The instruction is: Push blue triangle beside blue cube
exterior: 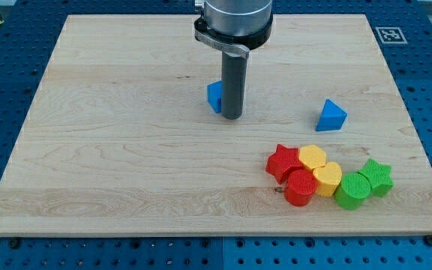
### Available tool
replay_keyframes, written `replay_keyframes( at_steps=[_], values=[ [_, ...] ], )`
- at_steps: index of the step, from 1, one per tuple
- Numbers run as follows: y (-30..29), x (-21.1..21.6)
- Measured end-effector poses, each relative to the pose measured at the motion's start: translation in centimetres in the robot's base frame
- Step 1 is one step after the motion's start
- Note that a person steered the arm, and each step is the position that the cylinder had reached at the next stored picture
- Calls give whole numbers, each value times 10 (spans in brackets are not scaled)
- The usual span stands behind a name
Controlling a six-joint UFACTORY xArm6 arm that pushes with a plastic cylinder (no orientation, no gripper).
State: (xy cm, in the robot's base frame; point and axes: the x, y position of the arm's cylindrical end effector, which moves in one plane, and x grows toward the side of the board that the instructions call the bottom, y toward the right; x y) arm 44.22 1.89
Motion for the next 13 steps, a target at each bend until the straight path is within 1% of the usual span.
replay_keyframes(
  at_steps=[3, 7, 10, 11, 13],
  values=[
    [35, 41],
    [84, 55],
    [158, 58],
    [170, 58],
    [174, 58]
  ],
)
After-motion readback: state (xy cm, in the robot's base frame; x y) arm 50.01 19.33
